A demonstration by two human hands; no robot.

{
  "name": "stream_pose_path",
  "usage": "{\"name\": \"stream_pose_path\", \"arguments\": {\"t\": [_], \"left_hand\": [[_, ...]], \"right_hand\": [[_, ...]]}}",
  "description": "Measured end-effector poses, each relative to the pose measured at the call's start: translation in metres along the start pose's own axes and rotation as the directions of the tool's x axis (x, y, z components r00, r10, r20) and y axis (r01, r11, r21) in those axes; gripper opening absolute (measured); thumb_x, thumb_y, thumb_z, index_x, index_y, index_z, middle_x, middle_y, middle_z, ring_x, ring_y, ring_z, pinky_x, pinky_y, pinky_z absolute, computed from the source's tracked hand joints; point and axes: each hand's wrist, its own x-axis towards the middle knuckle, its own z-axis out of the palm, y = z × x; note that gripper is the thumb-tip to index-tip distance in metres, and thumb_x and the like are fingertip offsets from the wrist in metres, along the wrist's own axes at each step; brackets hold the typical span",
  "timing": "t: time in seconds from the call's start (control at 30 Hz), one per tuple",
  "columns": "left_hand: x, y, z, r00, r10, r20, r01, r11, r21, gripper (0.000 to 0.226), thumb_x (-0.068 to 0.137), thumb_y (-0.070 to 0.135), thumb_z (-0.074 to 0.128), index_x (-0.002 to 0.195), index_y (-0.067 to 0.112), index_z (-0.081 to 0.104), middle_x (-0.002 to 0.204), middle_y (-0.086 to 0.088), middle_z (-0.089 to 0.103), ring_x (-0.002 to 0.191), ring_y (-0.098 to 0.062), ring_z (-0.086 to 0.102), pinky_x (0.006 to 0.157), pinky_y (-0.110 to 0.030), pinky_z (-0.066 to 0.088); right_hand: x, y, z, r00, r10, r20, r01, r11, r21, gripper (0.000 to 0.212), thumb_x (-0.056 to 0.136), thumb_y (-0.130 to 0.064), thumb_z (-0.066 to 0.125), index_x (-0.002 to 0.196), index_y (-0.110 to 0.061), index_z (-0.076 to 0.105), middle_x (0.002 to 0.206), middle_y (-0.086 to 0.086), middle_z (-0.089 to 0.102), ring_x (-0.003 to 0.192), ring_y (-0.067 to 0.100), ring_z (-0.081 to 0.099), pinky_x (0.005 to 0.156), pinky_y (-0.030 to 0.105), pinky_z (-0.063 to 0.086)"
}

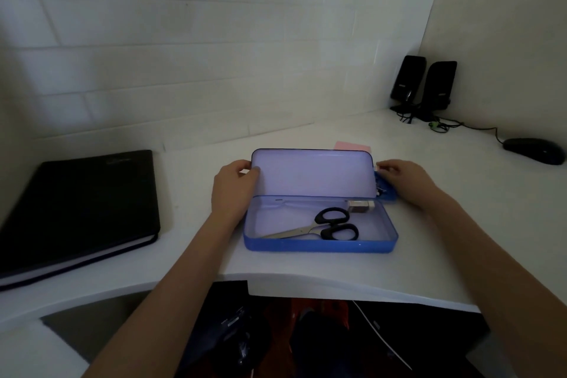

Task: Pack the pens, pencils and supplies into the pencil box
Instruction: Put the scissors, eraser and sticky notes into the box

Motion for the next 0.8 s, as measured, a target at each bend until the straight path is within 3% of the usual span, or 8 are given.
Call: {"name": "stream_pose_path", "arguments": {"t": [0.23, 0.33, 0.43, 0.5, 0.6, 0.7, 0.8], "left_hand": [[-0.001, 0.002, 0.001, 1.000, -0.016, 0.011, 0.016, 1.000, -0.008, 0.017, 0.087, 0.021, 0.054, 0.094, 0.012, 0.067, 0.083, -0.001, 0.061, 0.079, -0.022, 0.055, 0.072, -0.028, 0.040], [-0.002, 0.002, 0.000, 1.000, -0.009, 0.014, 0.009, 1.000, -0.008, 0.015, 0.086, 0.020, 0.054, 0.091, 0.014, 0.067, 0.081, -0.001, 0.061, 0.078, -0.022, 0.054, 0.068, -0.029, 0.041], [-0.002, 0.002, 0.000, 1.000, 0.000, 0.018, 0.000, 1.000, -0.004, 0.012, 0.086, 0.020, 0.054, 0.086, 0.016, 0.066, 0.080, -0.003, 0.061, 0.077, -0.024, 0.054, 0.066, -0.029, 0.039], [-0.002, 0.002, 0.000, 1.000, 0.003, 0.019, -0.003, 1.000, -0.005, 0.012, 0.086, 0.020, 0.054, 0.084, 0.015, 0.065, 0.079, -0.004, 0.061, 0.076, -0.024, 0.055, 0.064, -0.029, 0.039], [-0.003, 0.003, 0.000, 1.000, 0.008, 0.020, -0.008, 1.000, 0.008, 0.017, 0.086, 0.020, 0.054, 0.091, 0.011, 0.067, 0.080, -0.004, 0.061, 0.076, -0.024, 0.054, 0.060, -0.029, 0.037], [-0.004, 0.002, -0.001, 1.000, 0.011, 0.024, -0.012, 1.000, 0.018, 0.019, 0.086, 0.020, 0.053, 0.093, 0.010, 0.068, 0.081, -0.005, 0.061, 0.078, -0.024, 0.054, 0.062, -0.028, 0.036], [-0.005, 0.001, -0.002, 1.000, 0.004, 0.015, -0.004, 1.000, 0.008, 0.022, 0.086, 0.020, 0.053, 0.097, 0.009, 0.068, 0.085, -0.005, 0.061, 0.081, -0.024, 0.054, 0.072, -0.027, 0.037]], "right_hand": [[-0.012, -0.003, -0.001, 0.974, -0.053, -0.221, 0.110, 0.961, 0.254, 0.017, 0.081, -0.017, 0.068, 0.091, -0.005, 0.060, 0.086, 0.008, 0.062, 0.080, 0.022, 0.056, 0.059, 0.024, 0.039], [-0.018, -0.005, -0.007, 0.951, 0.016, -0.310, 0.092, 0.939, 0.331, 0.022, 0.080, -0.024, 0.069, 0.088, -0.005, 0.060, 0.083, 0.006, 0.062, 0.079, 0.023, 0.058, 0.057, 0.018, 0.038], [-0.033, -0.010, -0.022, 0.901, 0.127, -0.415, 0.080, 0.891, 0.446, 0.021, 0.083, -0.027, 0.066, 0.091, -0.009, 0.059, 0.085, 0.008, 0.065, 0.082, 0.026, 0.061, 0.064, 0.026, 0.041], [-0.053, -0.016, -0.029, 0.927, 0.101, -0.361, 0.128, 0.819, 0.559, 0.020, 0.086, -0.021, 0.061, 0.105, -0.014, 0.059, 0.088, 0.013, 0.067, 0.078, 0.022, 0.063, 0.067, 0.025, 0.048], [-0.093, -0.030, -0.028, 0.987, -0.008, -0.161, 0.119, 0.717, 0.687, 0.044, 0.092, -0.008, 0.050, 0.131, -0.027, 0.045, 0.084, 0.006, 0.056, 0.071, 0.012, 0.058, 0.061, 0.012, 0.053], [-0.121, -0.040, -0.023, 0.990, -0.126, -0.060, 0.138, 0.802, 0.582, 0.037, 0.093, -0.005, 0.045, 0.124, -0.024, 0.056, 0.083, 0.006, 0.052, 0.065, 0.004, 0.058, 0.059, 0.007, 0.049], [-0.131, -0.045, -0.025, 0.968, -0.224, -0.112, 0.250, 0.875, 0.414, 0.023, 0.089, -0.004, 0.053, 0.101, -0.018, 0.066, 0.074, 0.018, 0.049, 0.060, 0.018, 0.063, 0.057, 0.016, 0.049]]}}
